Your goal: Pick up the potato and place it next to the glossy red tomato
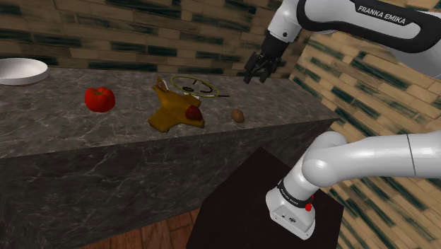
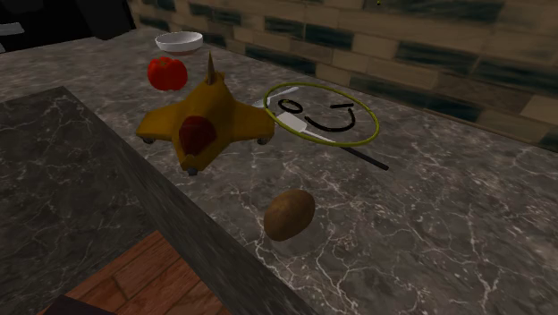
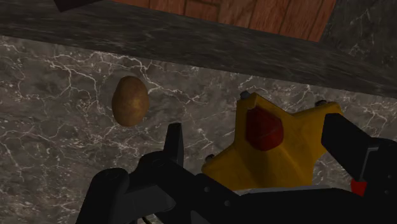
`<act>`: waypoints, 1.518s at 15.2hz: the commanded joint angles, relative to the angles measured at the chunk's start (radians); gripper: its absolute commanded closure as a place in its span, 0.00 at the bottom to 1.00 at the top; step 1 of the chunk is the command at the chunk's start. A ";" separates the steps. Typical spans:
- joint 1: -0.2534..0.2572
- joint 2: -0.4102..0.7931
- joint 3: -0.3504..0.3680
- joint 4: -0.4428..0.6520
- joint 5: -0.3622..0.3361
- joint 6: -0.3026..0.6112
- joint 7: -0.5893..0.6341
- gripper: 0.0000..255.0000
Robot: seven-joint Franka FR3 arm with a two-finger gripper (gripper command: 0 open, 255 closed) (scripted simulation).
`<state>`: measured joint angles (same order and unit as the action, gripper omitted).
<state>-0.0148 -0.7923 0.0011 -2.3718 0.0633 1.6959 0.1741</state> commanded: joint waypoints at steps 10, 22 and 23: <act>-0.051 0.002 -0.106 -0.271 -0.061 0.335 -0.119 0.00; -0.078 0.298 -0.313 -0.438 -0.082 0.882 -0.332 0.00; -0.072 0.326 -0.330 -0.439 -0.074 0.916 -0.351 0.00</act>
<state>-0.0913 -0.5019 -0.3058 -2.8096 -0.0175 2.5658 -0.1503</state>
